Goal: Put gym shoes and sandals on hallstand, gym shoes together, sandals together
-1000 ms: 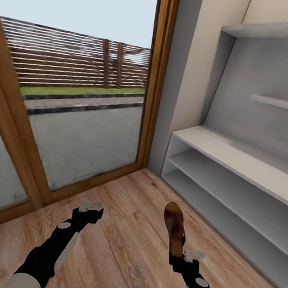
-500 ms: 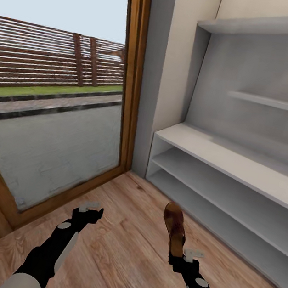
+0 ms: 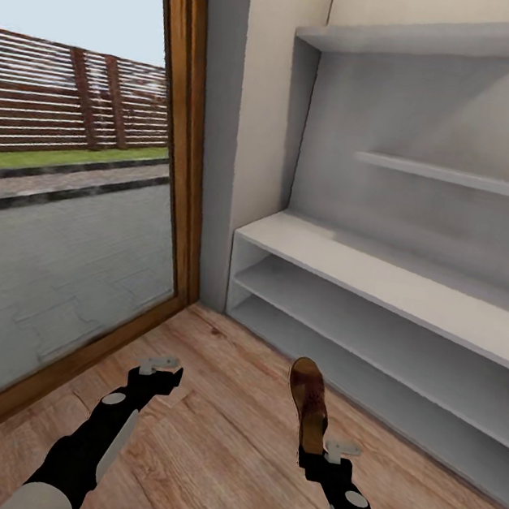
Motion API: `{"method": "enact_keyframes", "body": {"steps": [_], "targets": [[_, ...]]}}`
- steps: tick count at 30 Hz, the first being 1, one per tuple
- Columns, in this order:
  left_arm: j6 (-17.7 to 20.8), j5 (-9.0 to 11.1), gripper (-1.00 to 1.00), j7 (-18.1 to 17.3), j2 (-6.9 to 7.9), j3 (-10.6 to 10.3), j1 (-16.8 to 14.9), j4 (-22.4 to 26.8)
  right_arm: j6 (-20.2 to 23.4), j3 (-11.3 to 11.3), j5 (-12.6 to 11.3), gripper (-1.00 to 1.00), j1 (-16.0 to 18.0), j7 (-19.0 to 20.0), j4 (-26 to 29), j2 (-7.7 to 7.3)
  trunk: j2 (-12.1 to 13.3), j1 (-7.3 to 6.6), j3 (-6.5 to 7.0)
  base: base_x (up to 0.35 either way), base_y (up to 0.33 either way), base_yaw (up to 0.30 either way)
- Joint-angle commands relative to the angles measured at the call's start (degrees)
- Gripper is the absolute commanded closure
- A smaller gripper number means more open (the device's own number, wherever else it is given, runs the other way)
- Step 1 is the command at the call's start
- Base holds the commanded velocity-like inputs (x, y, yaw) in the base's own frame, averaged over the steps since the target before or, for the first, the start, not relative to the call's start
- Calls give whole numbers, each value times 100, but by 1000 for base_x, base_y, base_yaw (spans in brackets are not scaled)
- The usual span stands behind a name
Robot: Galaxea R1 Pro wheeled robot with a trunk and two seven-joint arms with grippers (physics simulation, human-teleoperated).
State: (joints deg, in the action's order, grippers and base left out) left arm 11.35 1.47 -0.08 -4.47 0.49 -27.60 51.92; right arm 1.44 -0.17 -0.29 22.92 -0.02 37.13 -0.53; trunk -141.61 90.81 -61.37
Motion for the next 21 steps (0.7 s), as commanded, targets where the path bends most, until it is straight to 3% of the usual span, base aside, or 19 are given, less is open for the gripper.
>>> {"method": "enact_keyframes", "body": {"steps": [1,21], "targets": [[34,18,-100,-1,-2,6,0,11,15,-1,-23,100,2,-7,5,0,-2,-1,-5,2,0,-300],[34,19,-100,-1,-2,12,0,11,15,-1,-23,100,2,-7,5,0,-2,-1,-5,0,0,-300]]}}
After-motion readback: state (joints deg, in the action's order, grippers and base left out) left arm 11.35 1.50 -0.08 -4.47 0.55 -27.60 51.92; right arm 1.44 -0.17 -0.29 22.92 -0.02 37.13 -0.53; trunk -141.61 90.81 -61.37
